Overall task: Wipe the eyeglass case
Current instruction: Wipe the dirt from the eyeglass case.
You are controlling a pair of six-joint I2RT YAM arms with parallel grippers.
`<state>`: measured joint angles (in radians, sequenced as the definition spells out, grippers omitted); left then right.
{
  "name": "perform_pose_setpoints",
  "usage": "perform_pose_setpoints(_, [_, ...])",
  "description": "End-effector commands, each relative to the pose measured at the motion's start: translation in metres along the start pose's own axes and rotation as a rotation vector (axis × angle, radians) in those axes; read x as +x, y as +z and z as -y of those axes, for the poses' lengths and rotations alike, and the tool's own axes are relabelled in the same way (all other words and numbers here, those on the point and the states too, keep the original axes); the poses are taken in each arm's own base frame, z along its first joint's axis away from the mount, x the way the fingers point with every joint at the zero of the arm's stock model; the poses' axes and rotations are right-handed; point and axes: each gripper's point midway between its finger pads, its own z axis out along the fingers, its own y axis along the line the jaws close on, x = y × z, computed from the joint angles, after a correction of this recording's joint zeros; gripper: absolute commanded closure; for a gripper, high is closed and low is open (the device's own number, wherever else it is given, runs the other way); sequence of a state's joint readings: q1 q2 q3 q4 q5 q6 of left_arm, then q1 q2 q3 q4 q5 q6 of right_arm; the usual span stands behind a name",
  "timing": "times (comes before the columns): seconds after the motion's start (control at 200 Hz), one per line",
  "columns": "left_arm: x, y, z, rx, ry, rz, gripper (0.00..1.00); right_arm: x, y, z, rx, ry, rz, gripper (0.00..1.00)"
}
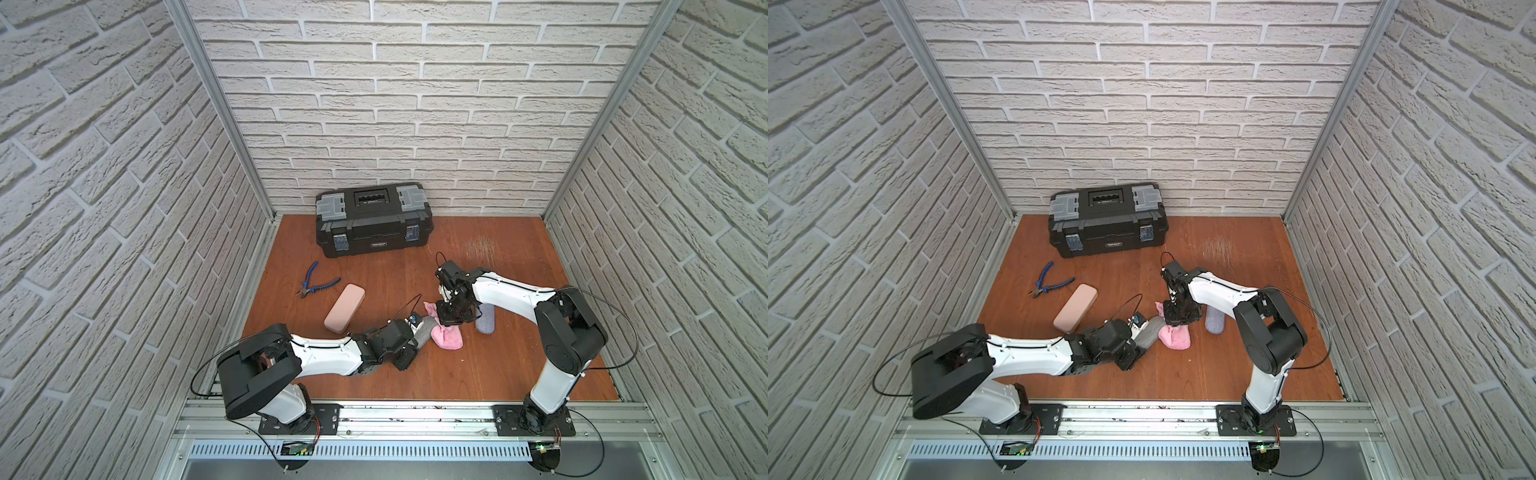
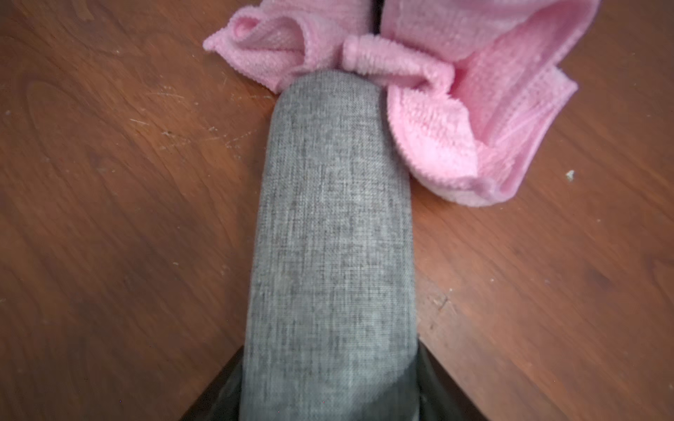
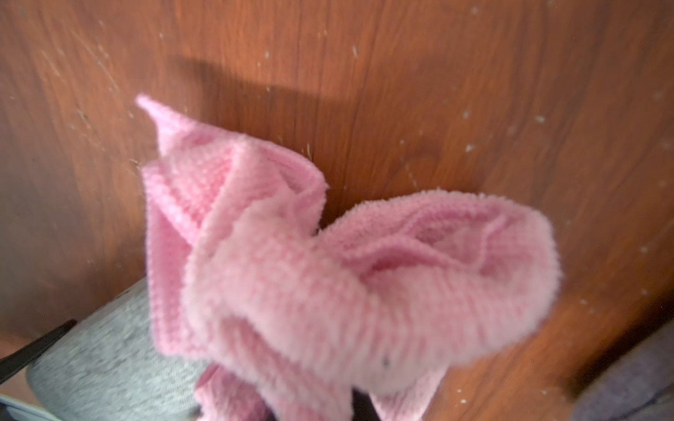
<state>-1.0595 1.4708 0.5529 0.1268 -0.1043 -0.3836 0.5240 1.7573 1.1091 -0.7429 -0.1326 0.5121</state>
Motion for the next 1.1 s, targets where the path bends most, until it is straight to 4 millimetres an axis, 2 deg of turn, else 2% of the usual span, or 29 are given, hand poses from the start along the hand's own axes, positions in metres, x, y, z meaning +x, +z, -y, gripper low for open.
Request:
perform_pose_setpoints(0.0, [-0.003, -0.004, -0.001, 0.025, -0.055, -0.013, 0.83, 0.012, -0.013, -0.016, -0.087, 0.065, 0.005, 0.97])
perform_pose_setpoints(0.15, [-0.014, -0.006, 0.010, 0.092, -0.048, -0.007, 0.83, 0.022, -0.016, -0.046, -0.183, 0.057, -0.003, 0.97])
perform_pose_setpoints(0.285, [-0.014, -0.002, 0.020, 0.148, -0.025, -0.026, 0.83, 0.033, -0.012, -0.078, -0.247, 0.013, -0.037, 0.97])
perform_pose_setpoints(0.455, [-0.014, -0.001, 0.021, 0.170, -0.029, -0.030, 0.83, 0.050, -0.010, -0.113, -0.362, -0.018, -0.084, 0.97])
perform_pose_setpoints(0.665, [-0.020, -0.004, 0.021, 0.188, -0.038, -0.015, 0.83, 0.071, -0.029, -0.149, -0.494, -0.102, -0.139, 0.97])
perform_pose_setpoints(0.79, [-0.023, -0.006, 0.017, 0.196, -0.066, 0.000, 0.83, 0.088, -0.049, -0.166, -0.653, -0.116, -0.194, 0.97])
perform_pose_setpoints(0.84, [-0.025, -0.008, 0.015, 0.207, -0.090, 0.008, 0.83, 0.092, -0.061, -0.166, -0.681, -0.137, -0.192, 0.97])
perform_pose_setpoints(0.92, [-0.030, -0.012, 0.011, 0.232, -0.132, 0.026, 0.83, 0.090, -0.074, -0.152, -0.675, -0.148, -0.169, 0.97])
perform_pose_setpoints(1.095, [-0.039, -0.019, 0.015, 0.341, -0.228, 0.028, 0.83, 0.064, -0.076, -0.077, -0.513, -0.044, -0.081, 0.97])
